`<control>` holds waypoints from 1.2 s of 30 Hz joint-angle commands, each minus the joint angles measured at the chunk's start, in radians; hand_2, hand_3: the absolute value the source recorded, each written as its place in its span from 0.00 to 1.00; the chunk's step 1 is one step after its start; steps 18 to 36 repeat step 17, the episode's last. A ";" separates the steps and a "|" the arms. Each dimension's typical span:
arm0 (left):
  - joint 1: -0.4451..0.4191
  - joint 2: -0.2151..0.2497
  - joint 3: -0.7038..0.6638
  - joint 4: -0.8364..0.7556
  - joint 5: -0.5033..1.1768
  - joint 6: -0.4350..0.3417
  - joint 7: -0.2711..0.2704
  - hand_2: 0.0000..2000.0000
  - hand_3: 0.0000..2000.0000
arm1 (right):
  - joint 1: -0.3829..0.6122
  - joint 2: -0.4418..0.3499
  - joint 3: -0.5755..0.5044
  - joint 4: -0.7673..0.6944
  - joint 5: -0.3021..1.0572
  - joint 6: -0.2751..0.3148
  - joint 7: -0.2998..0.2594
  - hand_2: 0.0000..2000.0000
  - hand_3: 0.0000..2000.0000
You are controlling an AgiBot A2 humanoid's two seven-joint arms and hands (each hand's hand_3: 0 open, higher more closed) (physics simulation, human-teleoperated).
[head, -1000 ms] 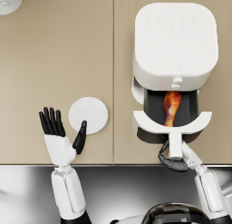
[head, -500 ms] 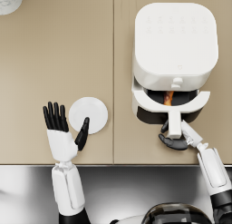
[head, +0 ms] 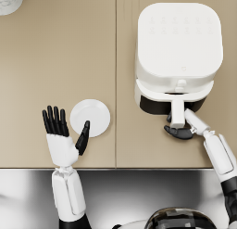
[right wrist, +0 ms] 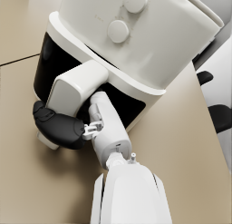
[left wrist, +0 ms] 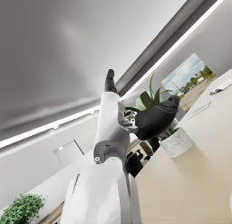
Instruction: Pick up the drumstick and place it into the air fryer
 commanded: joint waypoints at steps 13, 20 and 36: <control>-0.003 0.001 -0.001 -0.001 0.000 0.000 0.000 0.00 0.00 | 0.026 0.009 0.038 -0.013 -0.001 -0.027 -0.005 1.00 1.00; -0.003 0.001 -0.001 -0.001 0.000 0.000 0.000 0.00 0.00 | 0.025 0.007 0.038 -0.014 0.000 -0.034 -0.005 1.00 1.00; -0.003 0.001 -0.001 -0.001 0.000 0.000 0.000 0.00 0.00 | 0.025 0.007 0.038 -0.014 0.000 -0.034 -0.005 1.00 1.00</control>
